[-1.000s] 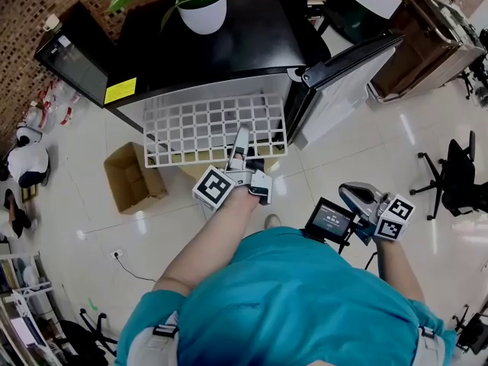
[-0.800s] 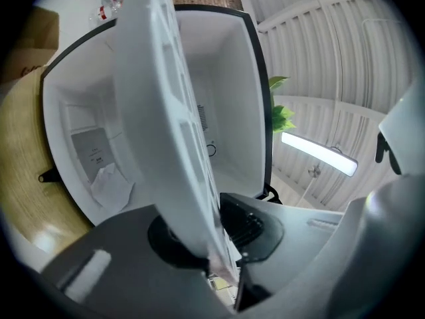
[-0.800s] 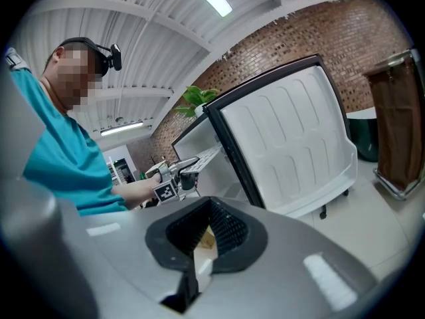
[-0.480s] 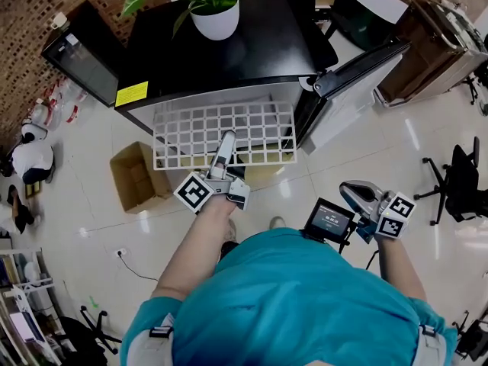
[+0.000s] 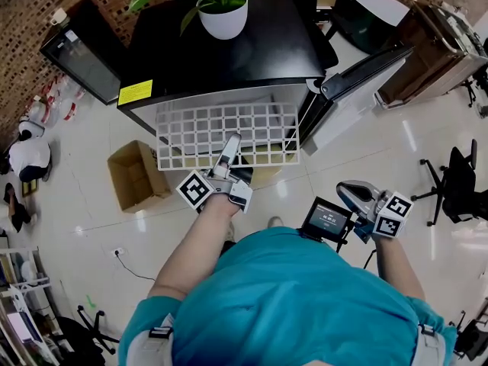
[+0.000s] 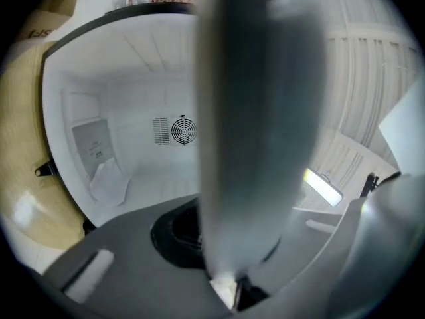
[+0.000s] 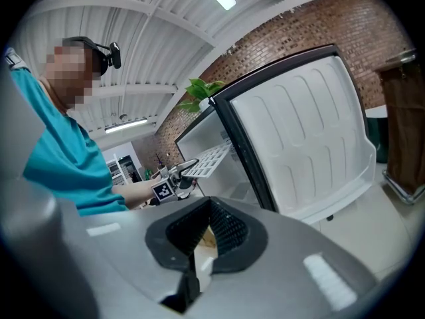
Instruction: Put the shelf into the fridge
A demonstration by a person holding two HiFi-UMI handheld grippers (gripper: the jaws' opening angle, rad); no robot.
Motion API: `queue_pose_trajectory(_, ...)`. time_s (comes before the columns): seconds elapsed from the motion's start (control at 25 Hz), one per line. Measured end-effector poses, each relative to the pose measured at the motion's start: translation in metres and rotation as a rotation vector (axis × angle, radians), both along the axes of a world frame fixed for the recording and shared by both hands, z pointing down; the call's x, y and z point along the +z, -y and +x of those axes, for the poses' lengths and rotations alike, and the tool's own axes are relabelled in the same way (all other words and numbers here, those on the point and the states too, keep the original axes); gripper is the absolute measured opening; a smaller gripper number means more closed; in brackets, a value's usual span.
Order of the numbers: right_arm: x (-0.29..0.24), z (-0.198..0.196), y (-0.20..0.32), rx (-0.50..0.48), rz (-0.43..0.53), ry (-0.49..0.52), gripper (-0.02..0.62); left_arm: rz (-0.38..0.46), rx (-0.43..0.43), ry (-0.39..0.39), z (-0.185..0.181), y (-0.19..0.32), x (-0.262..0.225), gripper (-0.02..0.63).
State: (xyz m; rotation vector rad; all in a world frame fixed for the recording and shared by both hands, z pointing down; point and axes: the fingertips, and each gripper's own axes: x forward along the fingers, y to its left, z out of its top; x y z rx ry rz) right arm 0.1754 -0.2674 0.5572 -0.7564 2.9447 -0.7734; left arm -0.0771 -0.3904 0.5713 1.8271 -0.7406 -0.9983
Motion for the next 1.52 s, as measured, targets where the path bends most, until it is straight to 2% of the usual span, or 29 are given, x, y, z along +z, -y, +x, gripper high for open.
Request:
queue_pose_trajectory(0.12,0.002,0.001,0.000,0.002,-0.004,-0.001,0.002,-0.072,-0.123,-0.021,-0.013,0.003,0.000,0.031)
queue_pose_trajectory(0.24,0.001,0.002,0.000,0.004,-0.004,0.003,0.002,-0.066,-0.204,-0.026,-0.020,0.003,-0.008,0.021)
queue_pose_trajectory(0.36,0.001,0.005,0.001,0.012,-0.003,0.004,0.002,-0.061,-0.228,-0.031,-0.020,-0.001,-0.010,0.021)
queue_pose_trajectory(0.52,0.005,0.008,0.001,0.016,-0.009,-0.001,0.002,-0.038,-0.262,0.008,-0.019,0.006,-0.012,0.020)
queue_pose_trajectory(0.68,0.010,0.009,-0.003,0.014,-0.013,0.000,0.002,-0.211,-0.324,0.088,-0.027,0.008,0.021,0.020)
queue_pose_trajectory(0.88,0.011,0.019,-0.002,0.030,-0.020,0.001,0.002,-0.231,-0.345,0.130,-0.034,0.024,0.026,0.020)
queue_pose_trajectory(0.96,0.011,0.021,-0.002,0.037,-0.019,0.002,0.002,-0.246,-0.331,0.096,-0.030,0.029,0.022,0.020)
queue_pose_trajectory(1.12,0.007,0.013,-0.002,0.025,-0.007,0.009,0.002,-0.213,-0.280,-0.060,-0.018,0.037,0.002,0.020)
queue_pose_trajectory(1.16,0.006,0.011,-0.001,0.021,-0.003,0.010,0.002,-0.204,-0.277,-0.073,-0.017,0.039,-0.002,0.020)
queue_pose_trajectory(1.24,0.002,0.008,-0.001,0.016,0.006,0.012,0.003,-0.245,-0.281,-0.055,-0.019,0.041,0.000,0.020)
queue_pose_trajectory(1.4,-0.004,0.007,0.000,0.017,0.019,0.016,0.002,-0.288,-0.270,-0.083,-0.017,0.052,-0.005,0.020)
queue_pose_trajectory(1.52,-0.006,0.007,0.001,0.022,0.026,0.015,0.002,-0.245,-0.256,-0.124,-0.015,0.063,-0.014,0.020)
